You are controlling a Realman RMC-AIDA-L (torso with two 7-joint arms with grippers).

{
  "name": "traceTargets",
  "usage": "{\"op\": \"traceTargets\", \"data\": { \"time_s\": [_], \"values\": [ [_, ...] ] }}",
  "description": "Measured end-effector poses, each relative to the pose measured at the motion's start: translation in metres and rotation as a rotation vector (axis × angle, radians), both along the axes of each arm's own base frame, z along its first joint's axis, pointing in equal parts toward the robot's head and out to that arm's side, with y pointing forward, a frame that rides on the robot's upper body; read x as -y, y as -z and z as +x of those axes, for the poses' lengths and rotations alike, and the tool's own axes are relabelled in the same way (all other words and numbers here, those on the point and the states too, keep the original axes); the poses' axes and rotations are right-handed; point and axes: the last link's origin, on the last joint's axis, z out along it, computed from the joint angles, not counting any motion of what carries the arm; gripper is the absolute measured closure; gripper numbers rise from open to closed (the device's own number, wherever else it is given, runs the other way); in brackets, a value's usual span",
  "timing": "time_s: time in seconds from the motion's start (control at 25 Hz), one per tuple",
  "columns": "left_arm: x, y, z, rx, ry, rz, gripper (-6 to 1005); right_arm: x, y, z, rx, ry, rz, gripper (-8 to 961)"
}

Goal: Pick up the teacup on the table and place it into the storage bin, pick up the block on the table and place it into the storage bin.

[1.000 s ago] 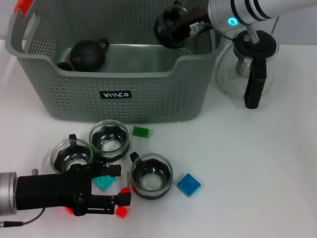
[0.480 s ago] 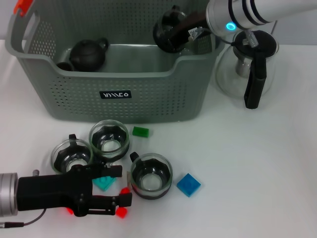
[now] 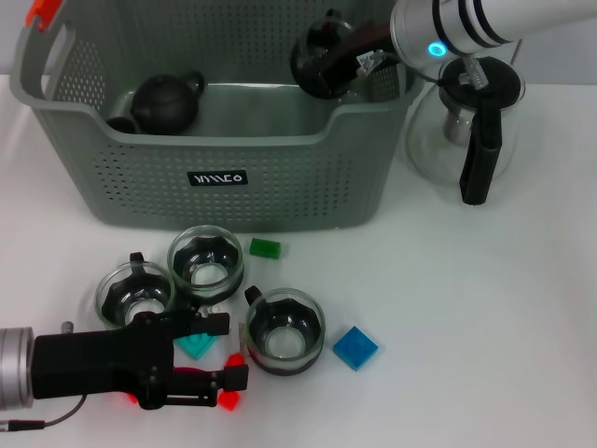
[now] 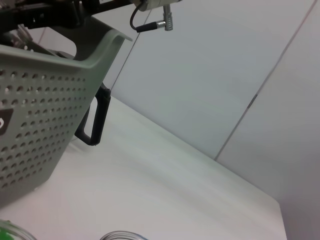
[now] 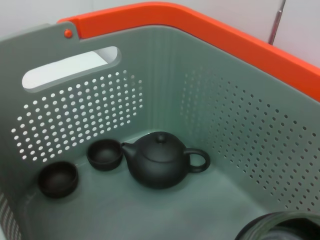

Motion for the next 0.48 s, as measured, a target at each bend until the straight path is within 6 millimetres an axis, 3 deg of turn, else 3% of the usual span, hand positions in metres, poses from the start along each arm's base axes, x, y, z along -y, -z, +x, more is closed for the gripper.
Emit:
{"op": "traceTargets", "data": {
  "time_s": [0.48],
  "values": [
    [-0.0001, 0.0002, -0.0001, -0.001, -0.002, 0.000, 91, 0.0011, 0.0000, -0.0006, 0.003, -0.007, -0.010, 781]
  ]
}}
